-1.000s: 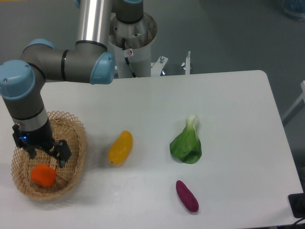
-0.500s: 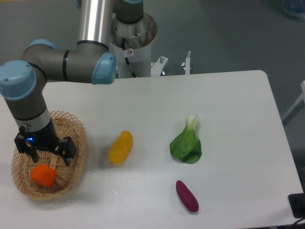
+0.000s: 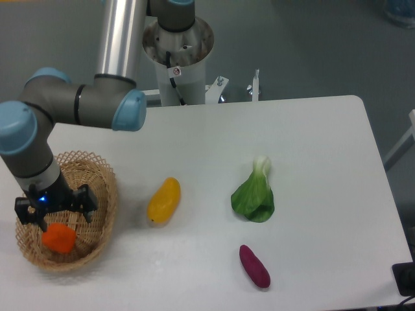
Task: Pick up the orange from the basket
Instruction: 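Lower the open gripper into the wicker basket toward the orange, then close the gripper around the orange inside the basket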
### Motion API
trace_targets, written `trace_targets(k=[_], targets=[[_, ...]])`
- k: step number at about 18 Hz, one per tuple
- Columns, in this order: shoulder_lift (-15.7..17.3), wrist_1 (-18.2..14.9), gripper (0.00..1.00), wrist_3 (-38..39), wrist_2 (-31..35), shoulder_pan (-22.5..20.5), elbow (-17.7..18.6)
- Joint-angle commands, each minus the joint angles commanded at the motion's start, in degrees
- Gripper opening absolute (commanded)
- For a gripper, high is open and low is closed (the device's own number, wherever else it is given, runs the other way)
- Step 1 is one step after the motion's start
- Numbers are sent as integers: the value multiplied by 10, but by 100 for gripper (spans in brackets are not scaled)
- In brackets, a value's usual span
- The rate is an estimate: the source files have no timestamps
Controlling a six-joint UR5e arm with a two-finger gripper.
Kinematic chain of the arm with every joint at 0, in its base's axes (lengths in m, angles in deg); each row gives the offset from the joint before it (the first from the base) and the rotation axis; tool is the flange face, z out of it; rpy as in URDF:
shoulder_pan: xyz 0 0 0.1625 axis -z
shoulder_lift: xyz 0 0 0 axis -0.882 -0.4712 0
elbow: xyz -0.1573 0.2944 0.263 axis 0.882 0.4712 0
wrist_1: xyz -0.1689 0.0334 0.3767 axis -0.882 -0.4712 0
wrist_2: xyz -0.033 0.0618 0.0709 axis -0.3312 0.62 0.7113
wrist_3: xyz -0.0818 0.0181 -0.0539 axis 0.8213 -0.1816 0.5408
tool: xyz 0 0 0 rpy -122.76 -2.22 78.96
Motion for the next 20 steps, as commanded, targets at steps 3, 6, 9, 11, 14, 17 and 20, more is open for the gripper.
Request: trace_targets(k=[3,6,9,11,14,17,20], targets=[[-18,2,100,9,-4,9,-13],[-28,11,100,36,-18,9,-19],[-38,12,100,58,-18,9,-24],[-52,10,100,66,-18,9,-47],[-50,5,100,77,-15,9,-41],[-50,4,100,91,-14,8,-33],[-53,4,100,113,-3,9,-33]])
